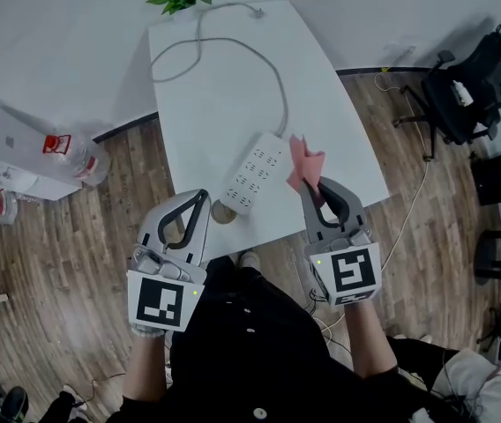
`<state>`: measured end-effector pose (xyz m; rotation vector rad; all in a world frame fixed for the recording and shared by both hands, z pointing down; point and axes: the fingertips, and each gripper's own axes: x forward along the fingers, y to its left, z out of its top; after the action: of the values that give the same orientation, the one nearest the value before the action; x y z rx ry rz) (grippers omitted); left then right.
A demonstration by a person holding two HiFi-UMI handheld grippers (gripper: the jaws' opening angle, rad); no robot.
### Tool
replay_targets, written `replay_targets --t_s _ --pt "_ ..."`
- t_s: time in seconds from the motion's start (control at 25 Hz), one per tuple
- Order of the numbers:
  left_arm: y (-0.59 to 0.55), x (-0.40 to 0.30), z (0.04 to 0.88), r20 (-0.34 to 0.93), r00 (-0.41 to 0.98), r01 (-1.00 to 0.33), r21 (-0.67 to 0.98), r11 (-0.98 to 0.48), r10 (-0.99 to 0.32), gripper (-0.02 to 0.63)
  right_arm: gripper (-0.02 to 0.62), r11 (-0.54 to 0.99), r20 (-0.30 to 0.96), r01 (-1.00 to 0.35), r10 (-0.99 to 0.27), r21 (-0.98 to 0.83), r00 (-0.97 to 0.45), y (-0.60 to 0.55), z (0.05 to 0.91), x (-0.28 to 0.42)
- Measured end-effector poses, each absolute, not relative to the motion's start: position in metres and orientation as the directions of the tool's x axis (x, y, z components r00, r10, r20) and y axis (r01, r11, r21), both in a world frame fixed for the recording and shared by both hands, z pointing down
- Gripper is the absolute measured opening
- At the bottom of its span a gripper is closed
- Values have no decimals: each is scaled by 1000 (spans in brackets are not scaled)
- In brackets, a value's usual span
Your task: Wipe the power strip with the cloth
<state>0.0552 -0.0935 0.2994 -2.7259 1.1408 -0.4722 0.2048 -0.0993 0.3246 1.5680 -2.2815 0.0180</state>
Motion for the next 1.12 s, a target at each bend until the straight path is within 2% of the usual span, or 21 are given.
replay_targets --t_s 0.44,1.12 --pt "-112 51 304 229 667 -663 -251 -705 -709 12 51 363 379 -899 -889 244 -256 -135 362 221" --pt "-138 18 315 248 631 -696 -240 -677 -736 12 51 388 589 -874 -793 293 -155 -208 472 246"
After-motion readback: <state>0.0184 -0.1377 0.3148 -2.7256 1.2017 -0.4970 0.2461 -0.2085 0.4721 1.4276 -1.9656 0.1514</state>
